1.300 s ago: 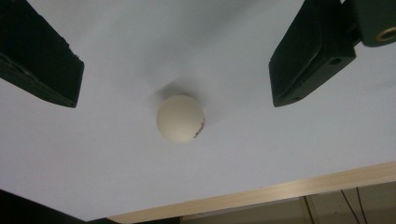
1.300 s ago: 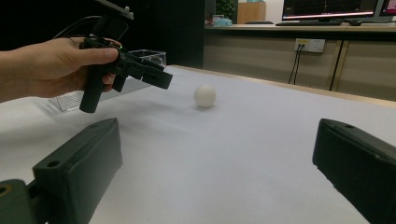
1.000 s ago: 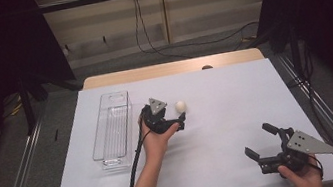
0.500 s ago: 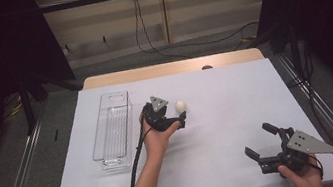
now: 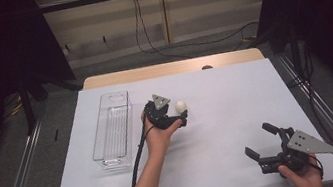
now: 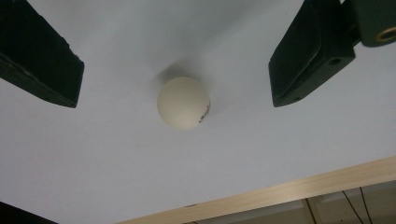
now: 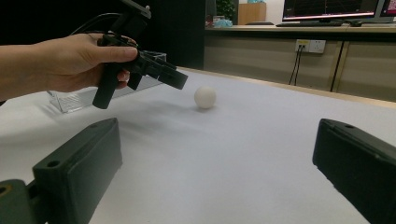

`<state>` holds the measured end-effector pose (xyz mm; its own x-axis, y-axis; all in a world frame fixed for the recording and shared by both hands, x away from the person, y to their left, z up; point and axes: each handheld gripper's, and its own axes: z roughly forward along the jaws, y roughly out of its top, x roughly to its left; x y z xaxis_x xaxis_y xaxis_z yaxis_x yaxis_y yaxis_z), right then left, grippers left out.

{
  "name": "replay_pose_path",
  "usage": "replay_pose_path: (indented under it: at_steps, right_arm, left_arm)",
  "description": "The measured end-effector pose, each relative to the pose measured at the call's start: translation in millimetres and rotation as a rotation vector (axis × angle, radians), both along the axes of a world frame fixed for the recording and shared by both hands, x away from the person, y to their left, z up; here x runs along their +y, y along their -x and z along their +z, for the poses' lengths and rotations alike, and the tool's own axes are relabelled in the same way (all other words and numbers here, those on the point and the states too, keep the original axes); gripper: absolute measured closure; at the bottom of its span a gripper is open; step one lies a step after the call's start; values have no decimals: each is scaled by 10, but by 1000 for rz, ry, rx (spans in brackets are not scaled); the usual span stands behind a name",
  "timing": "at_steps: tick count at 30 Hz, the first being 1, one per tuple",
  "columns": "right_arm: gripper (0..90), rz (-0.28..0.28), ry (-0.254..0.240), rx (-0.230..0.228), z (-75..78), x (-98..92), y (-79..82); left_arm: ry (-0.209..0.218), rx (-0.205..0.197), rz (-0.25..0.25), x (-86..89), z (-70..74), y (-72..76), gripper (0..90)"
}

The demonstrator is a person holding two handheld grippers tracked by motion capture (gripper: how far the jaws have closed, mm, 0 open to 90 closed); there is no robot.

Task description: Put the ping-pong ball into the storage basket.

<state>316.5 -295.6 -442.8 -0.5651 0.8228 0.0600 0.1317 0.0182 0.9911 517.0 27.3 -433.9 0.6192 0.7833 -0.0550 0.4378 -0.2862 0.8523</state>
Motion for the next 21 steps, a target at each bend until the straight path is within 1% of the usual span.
replay_pose_path:
  at_steps: [2,3,4,7,9,10,11,13,16,17,18,21]
  right_arm:
    - [8,-1,0,0,0,0,0]
    - [8,-1,0,-1,0,0,0]
    - [8,0,-2,-2,-1,2,-2]
    - [8,-2,-1,-3,0,2,-2]
    - [8,0,0,-1,1,1,-1]
    - [8,-2,-3,0,1,2,0]
    - [8,1,-3,0,0,3,-1]
    - [8,4,3,-2,-1,-2,0]
    - [8,4,1,-1,0,-1,0]
    - [8,5,2,-1,0,-2,0]
    - [8,5,3,-2,0,-3,1]
    - [8,5,3,-1,2,-3,1]
  left_arm:
    - [-7,-3,0,-3,0,-3,35]
    - [-12,6,4,-11,3,-1,35]
    - [-4,4,-2,-19,6,-5,34]
    - [-8,-3,-5,-41,31,-17,35]
    - [-1,-4,-5,-70,42,-19,35]
    - [-11,-7,-4,-72,44,-22,36]
    - [-17,-5,-8,-75,41,-27,36]
    - [-13,-7,-12,-86,28,-35,35]
    - [-20,-6,-9,-95,17,-35,35]
    - [-11,-5,-14,-99,12,-38,36]
    - [-17,-4,-13,-100,12,-38,36]
    - [-15,-3,-7,-113,9,-39,36]
